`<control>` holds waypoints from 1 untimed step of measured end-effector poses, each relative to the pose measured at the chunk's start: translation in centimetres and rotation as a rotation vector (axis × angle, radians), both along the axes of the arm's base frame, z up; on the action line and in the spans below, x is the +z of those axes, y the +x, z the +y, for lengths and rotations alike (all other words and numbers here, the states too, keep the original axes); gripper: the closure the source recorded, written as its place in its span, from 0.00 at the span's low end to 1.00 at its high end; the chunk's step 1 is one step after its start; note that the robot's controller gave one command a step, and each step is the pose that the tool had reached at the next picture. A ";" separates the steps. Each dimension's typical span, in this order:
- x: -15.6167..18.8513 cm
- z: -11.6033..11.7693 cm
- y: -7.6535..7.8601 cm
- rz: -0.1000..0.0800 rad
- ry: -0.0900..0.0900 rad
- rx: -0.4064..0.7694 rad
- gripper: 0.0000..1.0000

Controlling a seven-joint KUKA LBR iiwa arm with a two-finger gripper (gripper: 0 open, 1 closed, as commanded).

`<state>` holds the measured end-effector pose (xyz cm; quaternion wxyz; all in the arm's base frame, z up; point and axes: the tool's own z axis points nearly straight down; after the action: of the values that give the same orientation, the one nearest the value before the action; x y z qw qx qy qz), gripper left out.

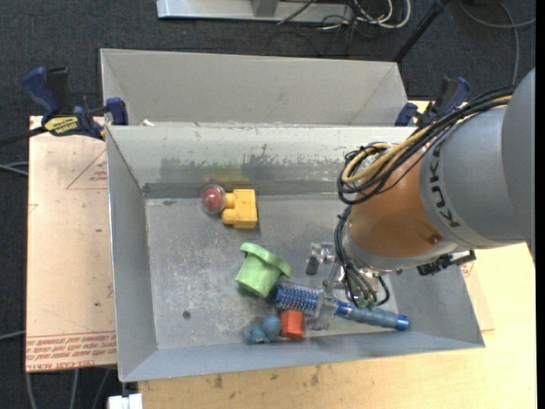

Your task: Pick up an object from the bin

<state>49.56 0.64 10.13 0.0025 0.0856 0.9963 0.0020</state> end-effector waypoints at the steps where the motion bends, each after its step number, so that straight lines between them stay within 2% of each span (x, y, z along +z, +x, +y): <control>1: 0.4 -0.9 1.1 0.004 -0.002 -0.101 0.00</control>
Offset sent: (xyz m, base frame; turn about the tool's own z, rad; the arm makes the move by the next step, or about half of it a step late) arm 0.0108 -0.0090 0.0047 0.1023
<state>50.68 -0.22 10.55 0.0007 0.1359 0.9907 0.0006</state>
